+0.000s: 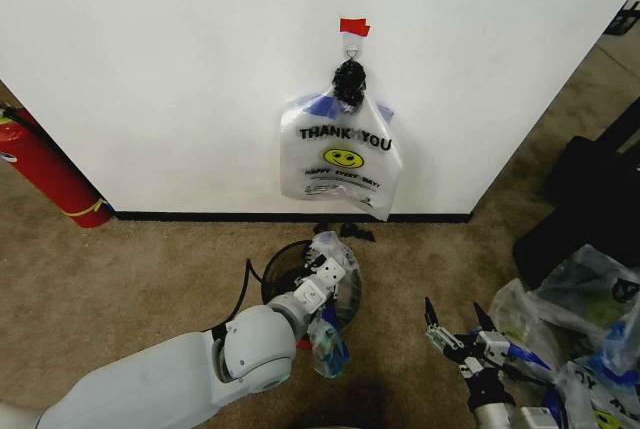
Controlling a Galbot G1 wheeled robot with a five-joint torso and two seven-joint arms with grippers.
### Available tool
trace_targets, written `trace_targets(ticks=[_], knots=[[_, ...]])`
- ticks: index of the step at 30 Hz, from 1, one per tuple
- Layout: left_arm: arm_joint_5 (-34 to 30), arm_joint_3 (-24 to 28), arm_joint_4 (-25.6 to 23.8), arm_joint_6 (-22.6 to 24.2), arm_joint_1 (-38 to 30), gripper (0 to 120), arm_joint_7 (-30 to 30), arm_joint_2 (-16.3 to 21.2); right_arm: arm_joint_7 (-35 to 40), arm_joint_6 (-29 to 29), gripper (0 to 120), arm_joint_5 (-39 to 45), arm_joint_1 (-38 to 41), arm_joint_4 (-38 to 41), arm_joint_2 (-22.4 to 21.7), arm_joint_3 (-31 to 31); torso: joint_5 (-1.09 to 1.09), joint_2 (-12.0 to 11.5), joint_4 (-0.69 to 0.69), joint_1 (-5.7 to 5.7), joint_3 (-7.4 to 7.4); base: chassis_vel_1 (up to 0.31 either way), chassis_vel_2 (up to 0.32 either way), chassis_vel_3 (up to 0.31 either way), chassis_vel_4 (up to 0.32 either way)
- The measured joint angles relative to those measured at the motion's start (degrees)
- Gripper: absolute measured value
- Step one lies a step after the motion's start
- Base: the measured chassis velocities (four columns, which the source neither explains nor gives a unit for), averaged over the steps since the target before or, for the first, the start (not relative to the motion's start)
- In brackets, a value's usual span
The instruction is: Pick up the garbage bag from the wall and place it over the trash bin.
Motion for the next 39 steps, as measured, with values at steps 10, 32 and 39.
trace_targets(ticks=[10,32,39], knots=[[-4.24,1.27,0.98,-1.91,-2.84,0,-1.16,-0.45,3.40,-17.28,100,12.36,11.68,3.09,-8.77,-5.72,0.00,0.00,-0.02,0.00,0.00,0.000,0.000,0.000,0.000],[-4.60,-1.12,1.16,-2.73,-0.96,0,-1.01,0.33,27.00,-42.82,100,25.58,30.95,-1.44,-6.01,-20.85,0.00,0.00,0.00,0.00,0.00,0.000,0.000,0.000,0.000],[-3.92,-2.21,1.16,-3.35,0.43,0,-0.99,0.49,30.68,-44.52,100,27.19,35.15,-4.14,-2.50,-23.37,-0.01,0.00,0.00,0.00,0.00,0.000,0.000,0.000,0.000]])
